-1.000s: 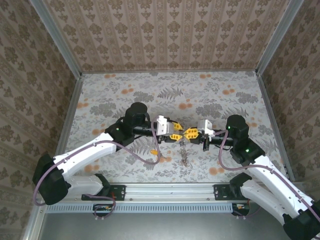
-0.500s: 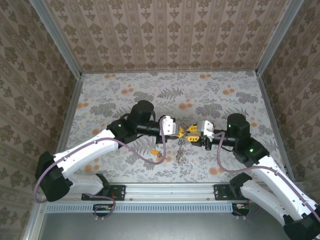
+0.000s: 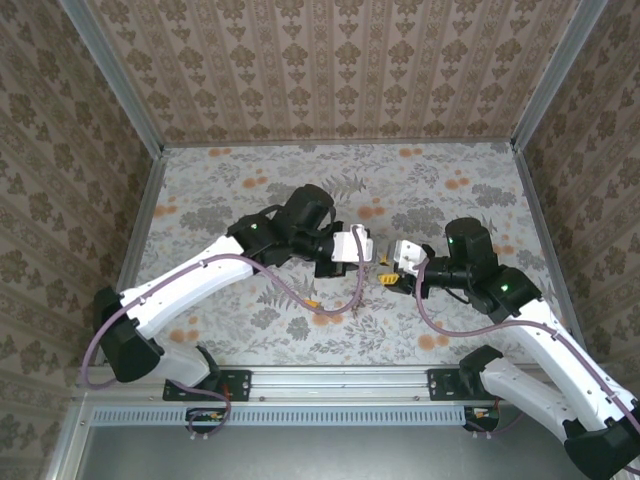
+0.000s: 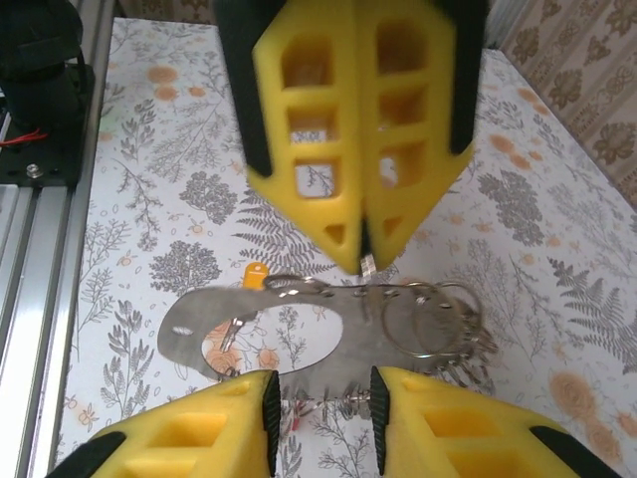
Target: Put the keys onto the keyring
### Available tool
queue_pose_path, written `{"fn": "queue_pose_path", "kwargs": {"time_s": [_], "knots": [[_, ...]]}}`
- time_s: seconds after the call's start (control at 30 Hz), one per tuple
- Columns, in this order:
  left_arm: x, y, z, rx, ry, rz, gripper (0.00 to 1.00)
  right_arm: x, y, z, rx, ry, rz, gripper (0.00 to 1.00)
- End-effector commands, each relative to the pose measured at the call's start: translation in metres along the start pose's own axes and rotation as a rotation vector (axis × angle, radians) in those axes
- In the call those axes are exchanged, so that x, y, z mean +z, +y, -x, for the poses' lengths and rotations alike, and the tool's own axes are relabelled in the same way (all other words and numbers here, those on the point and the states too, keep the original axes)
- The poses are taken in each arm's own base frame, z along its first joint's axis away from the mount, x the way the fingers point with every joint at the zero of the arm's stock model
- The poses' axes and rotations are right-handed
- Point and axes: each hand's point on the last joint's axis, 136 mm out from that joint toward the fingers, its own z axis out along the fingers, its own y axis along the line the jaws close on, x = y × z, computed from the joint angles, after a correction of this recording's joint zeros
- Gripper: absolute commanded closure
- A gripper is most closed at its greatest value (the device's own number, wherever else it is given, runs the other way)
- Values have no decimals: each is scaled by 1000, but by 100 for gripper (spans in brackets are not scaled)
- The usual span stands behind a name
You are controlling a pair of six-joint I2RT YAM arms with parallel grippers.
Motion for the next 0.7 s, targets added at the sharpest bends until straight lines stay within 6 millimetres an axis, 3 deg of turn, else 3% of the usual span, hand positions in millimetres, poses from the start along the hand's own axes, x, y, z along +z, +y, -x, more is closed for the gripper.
{"fn": "queue_pose_path", "kwargs": {"time_s": [0.0, 0.5, 0.67], "knots": [[-4, -1, 8, 29, 11, -22, 100, -2, -12, 12, -3, -39, -57, 69], [1, -3, 27, 37, -55, -57, 100, 6, -5, 5, -18, -52, -23, 65], [3, -5, 26, 53, -61, -54, 100, 10, 0, 1, -19, -62, 1, 71]]}}
